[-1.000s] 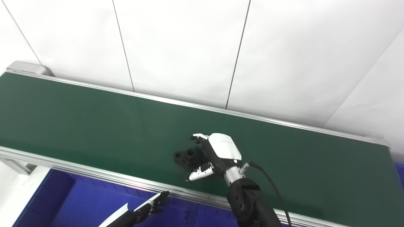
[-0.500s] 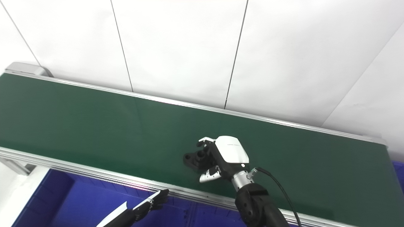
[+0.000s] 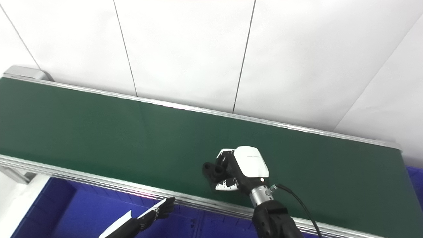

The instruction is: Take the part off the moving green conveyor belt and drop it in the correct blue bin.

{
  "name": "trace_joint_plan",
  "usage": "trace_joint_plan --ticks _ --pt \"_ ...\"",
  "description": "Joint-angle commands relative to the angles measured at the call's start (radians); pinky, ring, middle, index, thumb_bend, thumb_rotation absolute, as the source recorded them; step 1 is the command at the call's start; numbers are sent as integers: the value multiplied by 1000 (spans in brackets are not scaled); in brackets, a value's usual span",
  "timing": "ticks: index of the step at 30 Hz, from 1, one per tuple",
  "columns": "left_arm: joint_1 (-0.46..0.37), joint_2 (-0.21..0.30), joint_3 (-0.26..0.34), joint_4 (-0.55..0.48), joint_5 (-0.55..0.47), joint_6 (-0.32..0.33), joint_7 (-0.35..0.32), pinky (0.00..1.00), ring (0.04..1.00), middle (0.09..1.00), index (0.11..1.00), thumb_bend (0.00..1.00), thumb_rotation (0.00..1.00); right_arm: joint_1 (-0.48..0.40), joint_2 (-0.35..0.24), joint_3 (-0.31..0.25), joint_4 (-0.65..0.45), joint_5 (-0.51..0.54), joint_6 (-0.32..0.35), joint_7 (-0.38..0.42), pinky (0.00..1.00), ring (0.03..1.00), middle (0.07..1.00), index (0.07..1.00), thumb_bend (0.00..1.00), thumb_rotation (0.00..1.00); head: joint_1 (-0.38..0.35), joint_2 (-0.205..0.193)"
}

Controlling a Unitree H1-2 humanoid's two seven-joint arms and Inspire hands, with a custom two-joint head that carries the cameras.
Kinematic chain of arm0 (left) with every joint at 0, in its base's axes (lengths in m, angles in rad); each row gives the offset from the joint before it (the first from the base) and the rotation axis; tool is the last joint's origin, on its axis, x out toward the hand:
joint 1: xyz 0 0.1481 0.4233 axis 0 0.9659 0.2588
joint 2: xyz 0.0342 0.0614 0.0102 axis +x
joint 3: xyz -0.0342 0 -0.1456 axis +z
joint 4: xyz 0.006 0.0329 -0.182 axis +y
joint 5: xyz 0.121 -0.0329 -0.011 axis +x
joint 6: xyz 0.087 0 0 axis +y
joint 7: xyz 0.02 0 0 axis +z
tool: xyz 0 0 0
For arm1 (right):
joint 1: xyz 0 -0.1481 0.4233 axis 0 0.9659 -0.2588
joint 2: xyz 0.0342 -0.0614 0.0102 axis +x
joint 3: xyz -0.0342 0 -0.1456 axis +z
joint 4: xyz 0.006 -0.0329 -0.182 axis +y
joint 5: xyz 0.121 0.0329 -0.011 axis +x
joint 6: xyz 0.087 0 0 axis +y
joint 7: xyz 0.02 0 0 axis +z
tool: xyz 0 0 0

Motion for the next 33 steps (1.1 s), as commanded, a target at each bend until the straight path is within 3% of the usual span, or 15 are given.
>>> trace_joint_plan --ticks 1,9,10,12,15,25,33 --pt "-2 6 7 -31 -1 -35 6 918 957 985 993 808 634 11 4 29 11 -17 -38 20 217 286 475 493 525 0 1 0" --pt "4 4 11 -38 2 -36 7 923 955 981 987 807 631 36 -4 24 -43 -24 -38 -8 240 308 477 492 525 0 -1 7" --pt "5 4 12 -39 4 -35 8 922 955 979 986 811 635 42 -7 21 -61 -23 -39 -11 294 352 478 492 524 0 -1 7" --pt "7 1 14 -40 1 -35 8 921 953 978 984 812 636 70 -12 4 -145 -25 -15 7 318 367 478 492 524 0 -1 15" --pt "10 0 14 -44 -17 -33 0 932 963 986 987 806 621 111 -18 -27 -256 -23 2 32 231 282 472 492 524 0 -2 24" --pt "19 3 19 -89 -16 -2 -5 937 970 991 993 811 636 303 -17 -151 -605 -32 61 189 169 213 469 490 526 0 17 77" --pt "19 -4 25 -109 -24 12 -3 932 966 987 988 806 623 439 -21 -163 -645 -40 30 254 184 225 469 490 528 0 41 119"
